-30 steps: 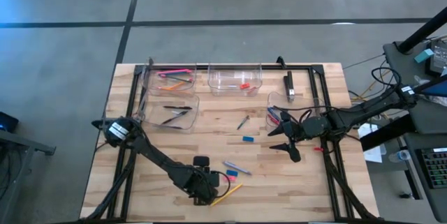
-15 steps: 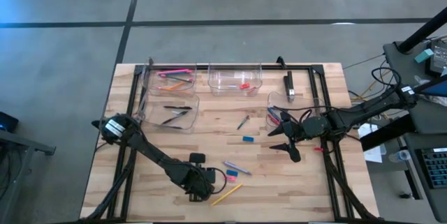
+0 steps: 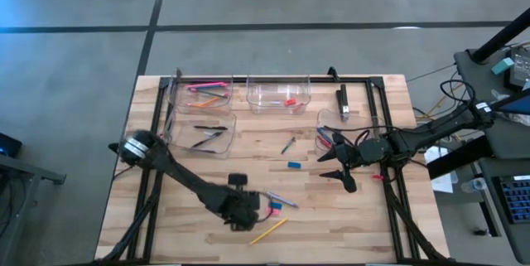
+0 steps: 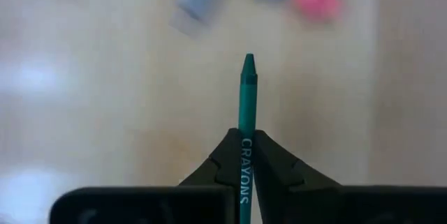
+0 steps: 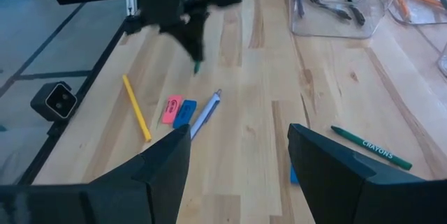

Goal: Sort crayons/erasers/pens/pencils in bins
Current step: Put the green crayon into the bottom right transparent bin

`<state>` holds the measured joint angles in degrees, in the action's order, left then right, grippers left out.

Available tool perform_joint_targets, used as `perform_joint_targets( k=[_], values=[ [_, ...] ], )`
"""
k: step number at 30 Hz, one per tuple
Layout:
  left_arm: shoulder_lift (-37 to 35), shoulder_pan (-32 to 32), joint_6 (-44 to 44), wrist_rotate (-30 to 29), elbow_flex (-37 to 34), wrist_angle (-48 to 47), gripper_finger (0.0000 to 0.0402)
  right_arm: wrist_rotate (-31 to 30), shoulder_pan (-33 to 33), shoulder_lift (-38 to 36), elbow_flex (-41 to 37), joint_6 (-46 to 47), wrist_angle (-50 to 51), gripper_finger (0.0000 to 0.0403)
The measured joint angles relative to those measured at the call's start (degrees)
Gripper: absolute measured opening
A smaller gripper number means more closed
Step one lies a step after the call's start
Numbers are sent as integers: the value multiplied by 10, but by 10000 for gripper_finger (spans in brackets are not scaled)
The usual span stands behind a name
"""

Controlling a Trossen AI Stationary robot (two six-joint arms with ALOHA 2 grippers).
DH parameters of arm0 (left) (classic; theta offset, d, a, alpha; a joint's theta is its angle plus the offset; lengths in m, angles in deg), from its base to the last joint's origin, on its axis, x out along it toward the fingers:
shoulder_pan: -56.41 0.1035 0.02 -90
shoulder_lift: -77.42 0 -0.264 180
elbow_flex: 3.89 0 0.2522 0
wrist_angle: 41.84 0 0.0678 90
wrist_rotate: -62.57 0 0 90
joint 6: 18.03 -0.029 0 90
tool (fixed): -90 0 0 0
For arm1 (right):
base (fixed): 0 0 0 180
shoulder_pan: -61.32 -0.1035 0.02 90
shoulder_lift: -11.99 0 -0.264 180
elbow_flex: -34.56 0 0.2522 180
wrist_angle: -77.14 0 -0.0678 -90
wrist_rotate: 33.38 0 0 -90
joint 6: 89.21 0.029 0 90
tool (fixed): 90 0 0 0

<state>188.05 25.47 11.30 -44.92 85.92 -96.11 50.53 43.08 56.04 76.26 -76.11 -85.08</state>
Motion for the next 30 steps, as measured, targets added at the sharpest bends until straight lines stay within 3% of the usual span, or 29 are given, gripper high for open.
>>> perform_joint_targets(
  k=[6, 12, 20, 24, 30],
  values=[
    [-64, 25, -16, -84, -20, 57, 2, 5, -2, 0, 0, -24, -1, 228],
    [-93, 56, -136, -92, -57, 337, 2, 5, -14, 5, -7, -48, -71, 228],
    [-92, 120, -234, -87, -106, 614, 2, 6, -26, 50, -22, -77, -212, 228],
    [-92, 147, -242, -65, -117, 675, 2, 0, -25, 84, -23, -96, -266, 228],
    [-92, 160, -242, -52, -124, 691, 2, -2, -25, 143, -23, -93, -391, 228]
  ],
)
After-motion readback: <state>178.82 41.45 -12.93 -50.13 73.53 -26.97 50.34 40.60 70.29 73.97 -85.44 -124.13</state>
